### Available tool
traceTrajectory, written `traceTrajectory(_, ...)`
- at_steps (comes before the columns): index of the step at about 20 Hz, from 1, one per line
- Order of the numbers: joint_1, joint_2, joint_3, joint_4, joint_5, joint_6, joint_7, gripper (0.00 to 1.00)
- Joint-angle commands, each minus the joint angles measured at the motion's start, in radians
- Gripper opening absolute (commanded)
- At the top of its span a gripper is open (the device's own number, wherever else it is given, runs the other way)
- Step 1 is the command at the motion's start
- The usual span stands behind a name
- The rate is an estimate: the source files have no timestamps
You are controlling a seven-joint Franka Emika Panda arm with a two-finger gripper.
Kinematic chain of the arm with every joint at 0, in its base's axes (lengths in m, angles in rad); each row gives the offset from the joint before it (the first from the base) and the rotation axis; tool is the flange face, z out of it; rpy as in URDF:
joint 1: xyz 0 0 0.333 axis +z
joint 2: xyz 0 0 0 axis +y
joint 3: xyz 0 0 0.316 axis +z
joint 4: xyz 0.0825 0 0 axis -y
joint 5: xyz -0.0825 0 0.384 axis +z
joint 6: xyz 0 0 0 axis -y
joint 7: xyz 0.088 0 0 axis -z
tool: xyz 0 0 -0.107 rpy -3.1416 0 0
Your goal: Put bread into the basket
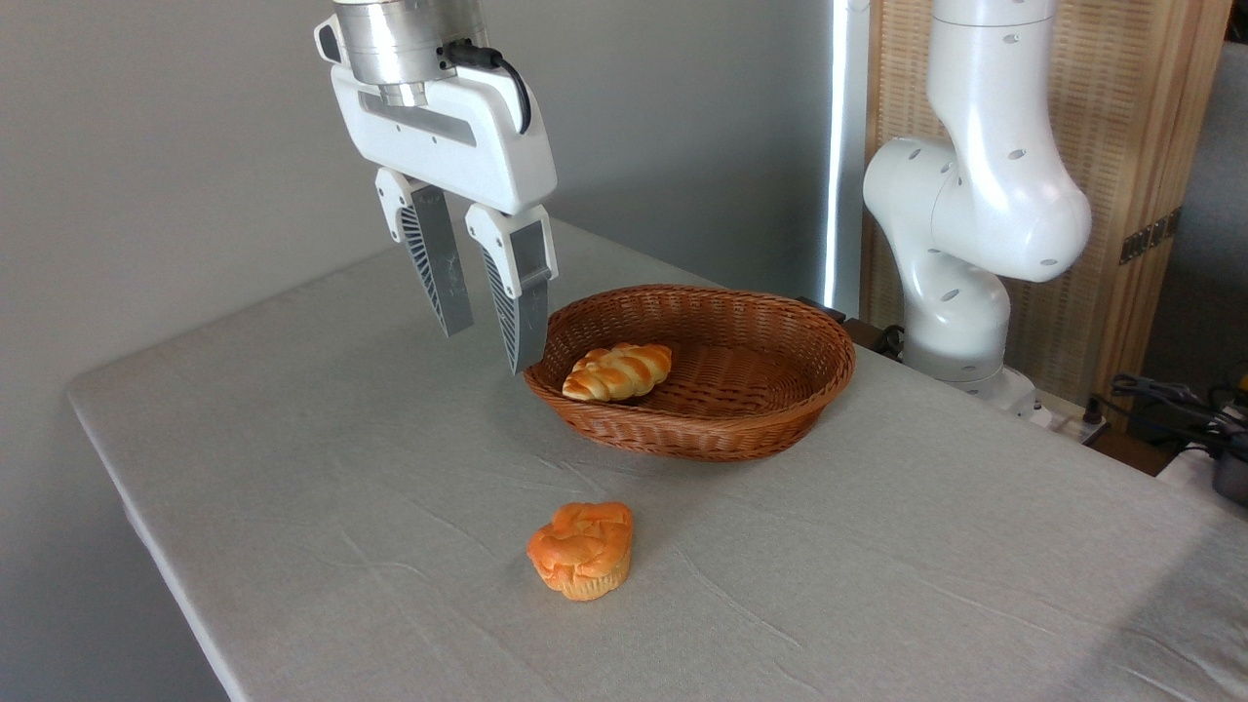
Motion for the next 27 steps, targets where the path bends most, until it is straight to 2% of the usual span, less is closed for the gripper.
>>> traceTrajectory(1, 0.027, 0.013, -0.026, 0.026, 0.014, -0.028, 0.018, 1.0)
traceTrajectory(11, 0.028, 0.013, -0.024, 0.026, 0.014, -0.029, 0.018, 1.0)
traceTrajectory(16, 0.056, 0.013, -0.049, 0.026, 0.014, -0.029, 0.016, 1.0)
traceTrajectory(27, 0.056, 0.012, -0.041, 0.026, 0.014, -0.029, 0.019, 1.0)
